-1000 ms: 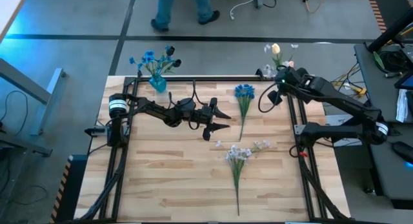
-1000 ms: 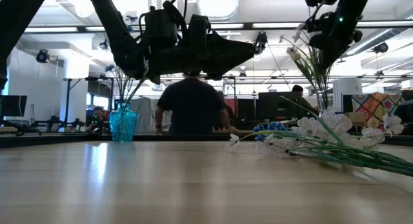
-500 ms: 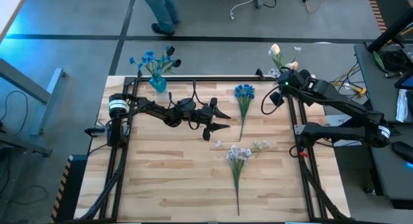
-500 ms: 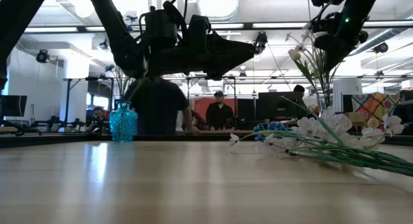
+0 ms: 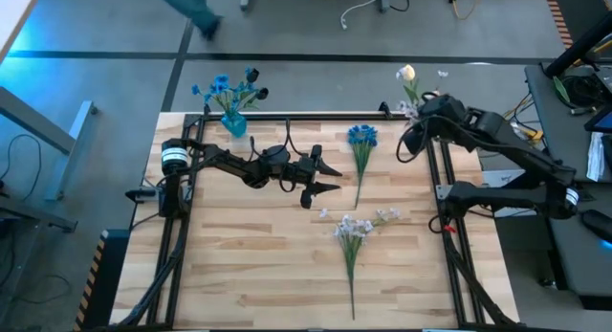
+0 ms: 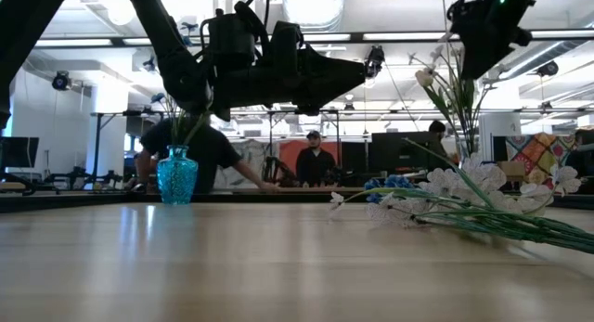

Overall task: Sort flowers into vase by color
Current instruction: Put the blue flowers into the blue vase

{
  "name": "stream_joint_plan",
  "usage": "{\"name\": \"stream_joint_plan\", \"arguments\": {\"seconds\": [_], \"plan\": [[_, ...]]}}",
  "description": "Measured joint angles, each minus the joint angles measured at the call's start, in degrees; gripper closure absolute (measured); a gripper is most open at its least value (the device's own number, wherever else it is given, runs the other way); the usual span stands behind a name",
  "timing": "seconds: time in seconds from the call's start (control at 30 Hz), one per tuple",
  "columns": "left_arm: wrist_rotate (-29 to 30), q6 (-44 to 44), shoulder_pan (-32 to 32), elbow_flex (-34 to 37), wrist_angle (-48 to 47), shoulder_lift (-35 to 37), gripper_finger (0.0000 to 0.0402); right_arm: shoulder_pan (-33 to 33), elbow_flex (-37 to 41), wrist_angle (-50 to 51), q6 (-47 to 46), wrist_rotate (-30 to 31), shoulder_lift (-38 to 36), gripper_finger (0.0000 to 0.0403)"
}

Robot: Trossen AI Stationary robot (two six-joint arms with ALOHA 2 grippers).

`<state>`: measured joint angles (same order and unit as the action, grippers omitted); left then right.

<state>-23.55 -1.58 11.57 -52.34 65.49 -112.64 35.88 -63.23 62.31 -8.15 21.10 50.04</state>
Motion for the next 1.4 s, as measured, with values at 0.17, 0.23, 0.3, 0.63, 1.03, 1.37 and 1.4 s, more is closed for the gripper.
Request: {"name": "stream_joint_plan", "arguments": {"seconds": [0.17, 0.23, 0.3, 0.63, 1.03, 1.37, 1.4], "plan": [[0.0, 0.0, -0.02, 0.0, -0.02, 0.0, 0.0238, 0.0, -4.11, 5.01, -3.73, -2.91, 0.07, 0.0218], [0.0, 0.03, -0.02, 0.0, -0.25, 0.0, 0.0238, 0.0, -5.67, 7.2, -2.92, -5.43, 0.07, 0.0225], [0.01, 0.74, -0.07, 0.0, -0.78, 0.0, 0.0238, 0.0, -6.92, 8.98, -0.17, -10.24, -0.18, 0.0237], [-0.01, 5.78, -1.46, 0.0, -3.66, 0.04, 0.0278, -0.15, -1.72, 6.37, 2.24, -15.37, -9.3, 0.0383], [0.92, 8.14, -3.02, 2.6, -14.53, 3.32, 0.0369, -1.31, 19.73, -13.46, 3.21, -22.75, -18.56, 0.039], [6.85, 8.95, -6.81, 12.03, -14.3, 9.23, 0.0401, -10.56, 22.43, -17.82, 1.32, -22.64, -19.2, 0.039], [7.85, 9.07, -7.28, 13.13, -14.31, 9.82, 0.0401, -11.86, 22.75, -18.96, 1.11, -22.61, -19.13, 0.0391]]}}
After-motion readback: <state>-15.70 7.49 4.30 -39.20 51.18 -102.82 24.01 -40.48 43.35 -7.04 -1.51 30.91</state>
